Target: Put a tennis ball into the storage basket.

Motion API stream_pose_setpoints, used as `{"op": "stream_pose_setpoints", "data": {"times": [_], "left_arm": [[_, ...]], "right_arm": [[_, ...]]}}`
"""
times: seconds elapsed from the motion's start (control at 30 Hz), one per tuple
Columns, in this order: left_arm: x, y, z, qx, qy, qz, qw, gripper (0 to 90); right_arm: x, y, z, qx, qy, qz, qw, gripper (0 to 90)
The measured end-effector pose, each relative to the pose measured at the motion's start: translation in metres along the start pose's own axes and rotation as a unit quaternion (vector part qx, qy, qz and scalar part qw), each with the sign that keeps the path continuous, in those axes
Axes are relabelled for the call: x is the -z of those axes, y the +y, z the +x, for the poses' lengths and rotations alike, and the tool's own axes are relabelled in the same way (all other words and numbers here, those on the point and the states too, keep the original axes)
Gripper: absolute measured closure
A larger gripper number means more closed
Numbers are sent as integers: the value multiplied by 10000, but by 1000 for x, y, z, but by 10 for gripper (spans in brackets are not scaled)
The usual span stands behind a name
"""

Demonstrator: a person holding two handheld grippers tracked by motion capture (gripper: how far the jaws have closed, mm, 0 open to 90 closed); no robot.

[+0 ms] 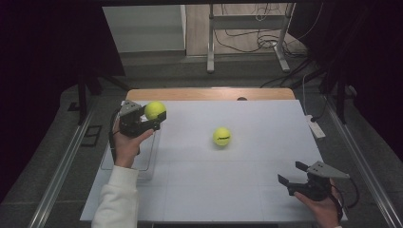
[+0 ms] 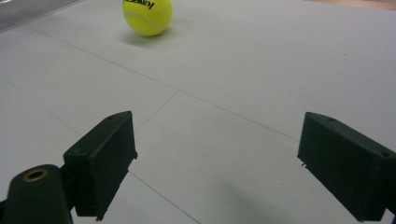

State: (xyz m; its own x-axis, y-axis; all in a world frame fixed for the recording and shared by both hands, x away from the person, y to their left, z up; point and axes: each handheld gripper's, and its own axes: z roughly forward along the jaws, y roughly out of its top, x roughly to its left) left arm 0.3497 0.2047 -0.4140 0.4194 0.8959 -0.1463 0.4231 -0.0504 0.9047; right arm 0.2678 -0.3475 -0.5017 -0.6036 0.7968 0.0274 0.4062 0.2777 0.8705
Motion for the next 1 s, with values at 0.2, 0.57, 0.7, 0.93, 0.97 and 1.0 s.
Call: {"op": "stream_pose_setpoints", "data": {"times": [0.2, 0.57, 0.7, 0.93, 0.97, 1.0], "left_arm": [[0, -2, 7, 17, 192, 28, 9998, 266], [3, -4, 14, 73, 337, 28, 9994, 266], [4, -5, 18, 104, 399, 35, 9991, 266], [7, -7, 28, 206, 494, 42, 9986, 266], [7, -7, 29, 213, 515, 44, 9984, 266], [8, -7, 30, 220, 537, 50, 9983, 266]], "right_arm": [[0, 0, 0, 15, -10, 14, 10000, 114], [0, 0, 0, 11, -1, 9, 10000, 114], [0, 0, 0, 8, -1, 11, 10000, 114], [0, 0, 0, 7, -4, 14, 10000, 114], [0, 0, 0, 6, -4, 15, 10000, 114], [0, 0, 0, 5, -4, 16, 10000, 114]]}}
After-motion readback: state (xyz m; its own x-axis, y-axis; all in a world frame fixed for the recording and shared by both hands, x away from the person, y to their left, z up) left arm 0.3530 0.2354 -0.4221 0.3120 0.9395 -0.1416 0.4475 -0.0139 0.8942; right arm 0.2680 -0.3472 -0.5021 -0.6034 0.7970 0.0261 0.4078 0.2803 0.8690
